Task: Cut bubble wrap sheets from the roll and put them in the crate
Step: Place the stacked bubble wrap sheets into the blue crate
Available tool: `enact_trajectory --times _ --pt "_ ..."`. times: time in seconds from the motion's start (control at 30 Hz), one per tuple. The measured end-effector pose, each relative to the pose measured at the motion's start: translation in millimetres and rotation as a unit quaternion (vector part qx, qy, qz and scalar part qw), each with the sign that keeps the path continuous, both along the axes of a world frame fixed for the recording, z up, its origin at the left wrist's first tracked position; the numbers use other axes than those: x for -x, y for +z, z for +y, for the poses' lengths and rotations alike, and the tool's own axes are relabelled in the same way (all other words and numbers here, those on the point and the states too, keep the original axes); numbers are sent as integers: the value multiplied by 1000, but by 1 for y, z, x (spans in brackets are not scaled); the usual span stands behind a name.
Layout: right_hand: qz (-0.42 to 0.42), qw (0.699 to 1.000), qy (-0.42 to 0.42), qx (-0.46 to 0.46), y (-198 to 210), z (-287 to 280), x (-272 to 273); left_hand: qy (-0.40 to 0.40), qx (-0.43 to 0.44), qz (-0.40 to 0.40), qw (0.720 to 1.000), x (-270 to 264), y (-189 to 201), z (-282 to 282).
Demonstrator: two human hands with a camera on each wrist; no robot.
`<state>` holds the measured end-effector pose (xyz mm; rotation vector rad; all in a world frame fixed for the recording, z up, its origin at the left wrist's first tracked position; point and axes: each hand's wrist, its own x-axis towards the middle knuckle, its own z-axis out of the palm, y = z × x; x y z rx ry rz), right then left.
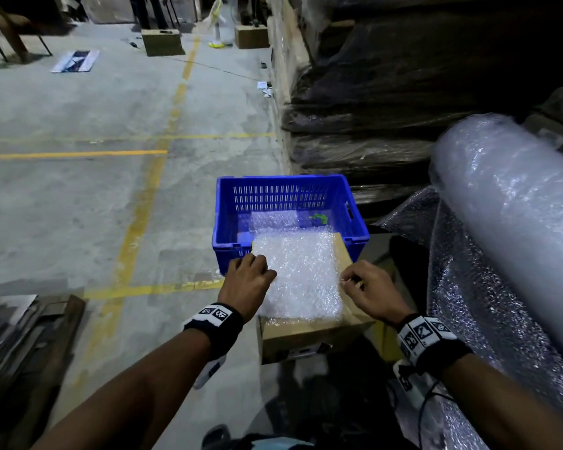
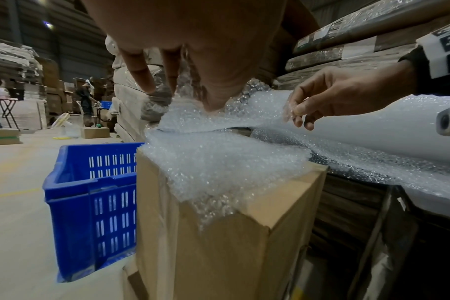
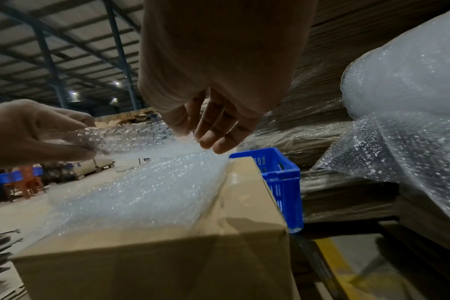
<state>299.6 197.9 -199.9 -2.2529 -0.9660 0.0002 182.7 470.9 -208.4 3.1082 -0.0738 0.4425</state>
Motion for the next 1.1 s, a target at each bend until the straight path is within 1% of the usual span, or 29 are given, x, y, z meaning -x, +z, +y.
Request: enact_trajectory --times 0.17,0.27,0.4,0.67,0.77,0.9,0.97,1.1 --pt "2 1000 -1 -5 -11 -9 15 -4 -7 9 1000 14 -3 -5" --pt "18 1000 -11 6 -20 -13 22 2 -9 18 1000 21 -7 -6" --pt "39 999 -6 2 -28 -18 30 -9 -20 26 999 28 -15 -7" --pt "49 996 -44 60 -46 -15 34 -15 -26 51 998 41 -26 -7" --pt "52 994 -54 76 -48 -15 36 -32 -39 64 997 43 -28 -4" --pt "57 992 -57 99 -51 -14 35 -84 -73 75 991 44 -31 -1" --pt "66 990 -59 107 -50 -13 36 -107 -80 67 989 44 -29 0" --pt "80 989 -71 102 -48 -10 40 -126 -62 36 989 41 -21 -4"
